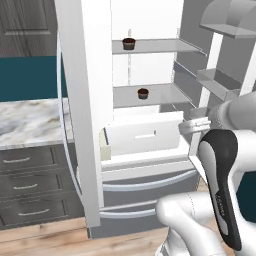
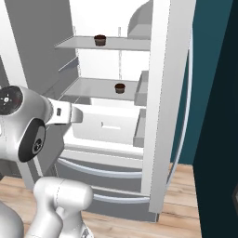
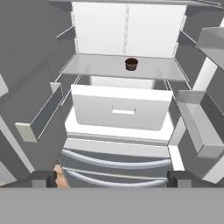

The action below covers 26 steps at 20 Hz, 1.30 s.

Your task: Take the cupcakes from the fridge and place them on the empty tray on the dining counter.

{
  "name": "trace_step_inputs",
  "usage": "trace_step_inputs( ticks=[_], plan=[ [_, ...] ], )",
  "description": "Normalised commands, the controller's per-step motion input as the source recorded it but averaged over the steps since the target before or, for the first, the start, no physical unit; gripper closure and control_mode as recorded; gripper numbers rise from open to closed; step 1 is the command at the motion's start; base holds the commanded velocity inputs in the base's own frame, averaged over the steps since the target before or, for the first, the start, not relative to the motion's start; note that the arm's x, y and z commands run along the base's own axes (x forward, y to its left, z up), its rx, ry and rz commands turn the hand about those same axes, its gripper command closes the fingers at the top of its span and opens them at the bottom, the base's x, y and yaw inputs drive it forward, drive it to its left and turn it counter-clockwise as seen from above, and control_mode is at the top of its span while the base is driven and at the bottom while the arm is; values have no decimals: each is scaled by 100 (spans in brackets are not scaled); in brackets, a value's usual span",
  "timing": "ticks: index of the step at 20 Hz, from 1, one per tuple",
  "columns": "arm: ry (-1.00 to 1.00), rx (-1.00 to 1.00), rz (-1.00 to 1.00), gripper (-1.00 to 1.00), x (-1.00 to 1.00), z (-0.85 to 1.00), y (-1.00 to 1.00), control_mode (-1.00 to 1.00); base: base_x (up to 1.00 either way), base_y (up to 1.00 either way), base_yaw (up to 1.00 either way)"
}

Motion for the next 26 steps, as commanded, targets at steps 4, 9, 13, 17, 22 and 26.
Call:
trace_step_inputs(
  ticks=[4,9,13,17,22,26],
  plan=[
    [0,0,0,-100,0,0,0,100,55,0,0],
    [0,0,0,-100,0,0,0,100,96,0,0],
    [0,0,0,-100,0,0,0,100,100,0,0],
    [0,0,0,-100,0,0,0,100,100,0,3],
    [0,0,0,-100,0,0,0,100,100,0,5],
    [0,0,0,-100,0,0,0,100,93,0,1]
  ],
)
